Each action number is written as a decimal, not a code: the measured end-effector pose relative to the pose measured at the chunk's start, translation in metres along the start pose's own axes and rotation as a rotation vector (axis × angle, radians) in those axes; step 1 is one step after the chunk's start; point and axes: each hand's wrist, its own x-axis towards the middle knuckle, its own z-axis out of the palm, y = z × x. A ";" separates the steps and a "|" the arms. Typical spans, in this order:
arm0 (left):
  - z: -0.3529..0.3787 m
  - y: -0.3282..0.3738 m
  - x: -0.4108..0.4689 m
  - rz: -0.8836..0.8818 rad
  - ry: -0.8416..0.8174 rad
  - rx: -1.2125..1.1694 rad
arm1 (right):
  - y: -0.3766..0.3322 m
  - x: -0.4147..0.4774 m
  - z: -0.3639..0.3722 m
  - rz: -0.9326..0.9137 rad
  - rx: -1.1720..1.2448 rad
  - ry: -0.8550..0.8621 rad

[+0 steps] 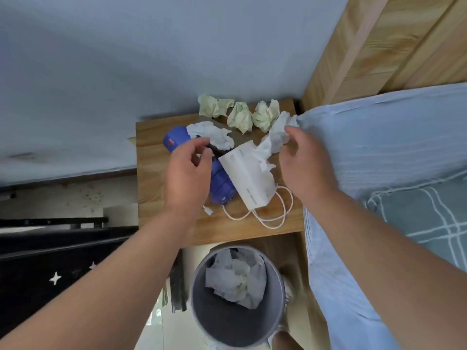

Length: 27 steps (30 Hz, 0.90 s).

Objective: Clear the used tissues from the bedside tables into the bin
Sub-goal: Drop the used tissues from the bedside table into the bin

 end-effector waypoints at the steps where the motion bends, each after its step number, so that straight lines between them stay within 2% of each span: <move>1: 0.002 0.004 0.009 0.035 -0.009 0.066 | -0.001 0.011 0.001 0.006 -0.018 -0.015; 5: 0.009 0.013 0.040 0.307 0.002 0.460 | -0.002 0.048 0.012 -0.018 -0.098 -0.120; 8: 0.010 0.018 0.056 0.304 -0.067 0.804 | 0.004 0.060 0.019 -0.036 -0.206 -0.159; 11: 0.016 0.017 0.062 0.276 -0.120 0.924 | 0.012 0.059 0.027 -0.019 -0.463 -0.232; 15: 0.021 0.014 0.067 0.320 -0.101 0.960 | 0.019 0.065 0.035 -0.044 -0.445 -0.156; 19: 0.023 0.023 0.061 0.370 -0.058 0.867 | 0.021 0.059 0.032 -0.076 -0.354 -0.104; 21: 0.018 0.028 0.053 0.419 -0.045 0.792 | 0.016 0.053 0.026 -0.038 -0.190 -0.064; 24: 0.005 0.033 0.030 0.490 -0.060 0.684 | 0.000 0.032 0.009 0.072 0.199 -0.016; 27: -0.006 0.031 -0.003 0.359 -0.056 0.531 | -0.011 -0.008 -0.005 0.107 0.390 0.036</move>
